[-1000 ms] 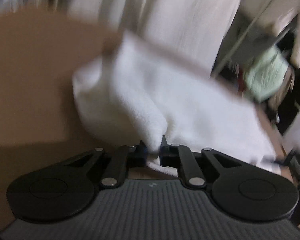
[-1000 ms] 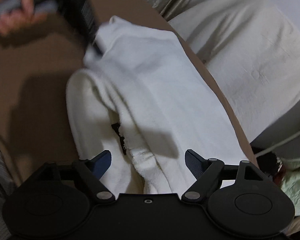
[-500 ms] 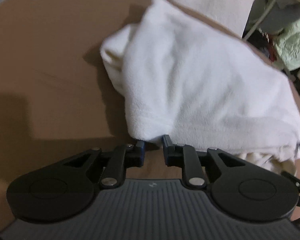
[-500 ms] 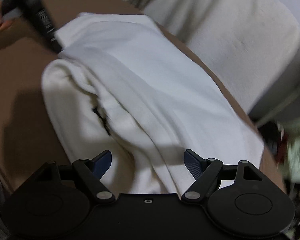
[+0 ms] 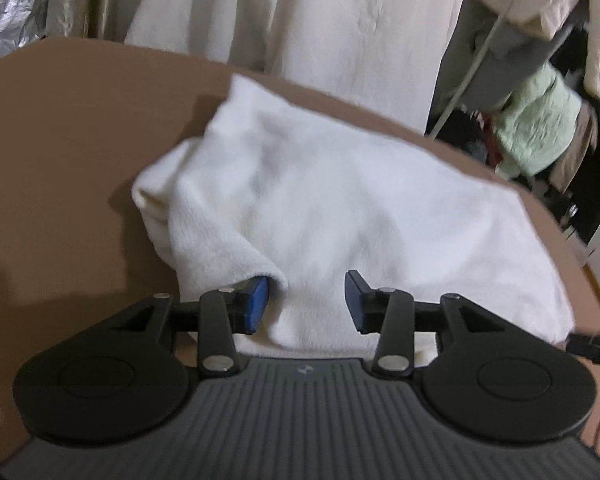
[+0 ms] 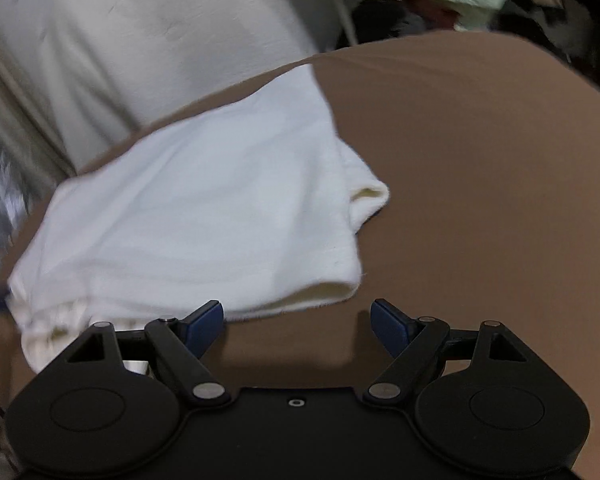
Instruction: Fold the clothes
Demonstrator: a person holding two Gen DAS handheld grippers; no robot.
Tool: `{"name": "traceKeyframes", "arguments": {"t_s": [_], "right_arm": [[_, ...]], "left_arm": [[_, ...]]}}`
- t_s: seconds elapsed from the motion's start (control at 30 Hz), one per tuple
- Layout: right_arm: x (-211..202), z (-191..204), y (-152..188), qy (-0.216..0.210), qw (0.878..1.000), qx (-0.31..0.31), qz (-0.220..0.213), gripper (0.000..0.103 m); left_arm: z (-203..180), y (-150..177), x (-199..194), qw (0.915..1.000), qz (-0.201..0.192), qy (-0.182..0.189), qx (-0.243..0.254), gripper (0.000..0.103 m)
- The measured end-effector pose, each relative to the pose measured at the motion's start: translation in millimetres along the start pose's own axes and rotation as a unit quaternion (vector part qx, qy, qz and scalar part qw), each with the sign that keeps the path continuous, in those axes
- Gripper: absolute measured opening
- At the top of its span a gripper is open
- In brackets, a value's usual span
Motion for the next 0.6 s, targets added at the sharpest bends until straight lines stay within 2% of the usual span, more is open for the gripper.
{"name": "traceKeyframes", "arguments": {"t_s": [0.07, 0.1, 0.13, 0.17, 0.23, 0.3, 0.37, 0.5, 0.6], "right_arm": [[9, -6, -8, -0.056, 0.995, 0.076, -0.016, 0.084], [13, -10, -13, -0.085, 0.989, 0.114, -0.025, 0.080], [16, -9, -17, -0.082, 0.990, 0.112, -0.025, 0.053], [19, -7, -21, -0.074, 0.992, 0.102, -0.023, 0.013], [16, 8, -25, -0.055, 0.997, 0.051, -0.028, 0.010], [-5, 26, -28, -0.066, 0.996, 0.004, -0.068, 0.009], [-20, 28, -29, -0.064, 0.994, -0.012, -0.088, 0.008], [5, 5, -22, 0.007, 0.997, -0.058, -0.044, 0.007], [7, 3, -21, 0.011, 0.999, -0.034, -0.038, 0.011]], "left_arm": [[8, 16, 10, 0.9985, 0.049, -0.024, 0.010, 0.041], [13, 29, 12, 0.9959, 0.083, -0.031, 0.015, 0.041], [18, 41, 15, 0.9928, 0.113, -0.037, 0.016, 0.041], [23, 47, 19, 0.9921, 0.121, -0.034, 0.007, 0.041], [24, 44, 17, 0.9928, 0.116, -0.030, -0.002, 0.041], [24, 41, 14, 0.9929, 0.113, -0.037, 0.006, 0.041], [23, 43, 17, 0.9918, 0.117, -0.048, 0.023, 0.041], [18, 49, 23, 0.9886, 0.127, -0.063, 0.051, 0.041], [15, 49, 17, 0.9877, 0.131, -0.067, 0.053, 0.041]]}}
Point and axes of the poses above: each gripper's, at about its wrist camera, not at the fingertips, and x roughly the way its jaws point, z to its left, y to its underside, the point moved 8 cm from there along x, roughly the way its jaws point, and after that the axes turned 7 degrees about x, right-handed, at the moved point
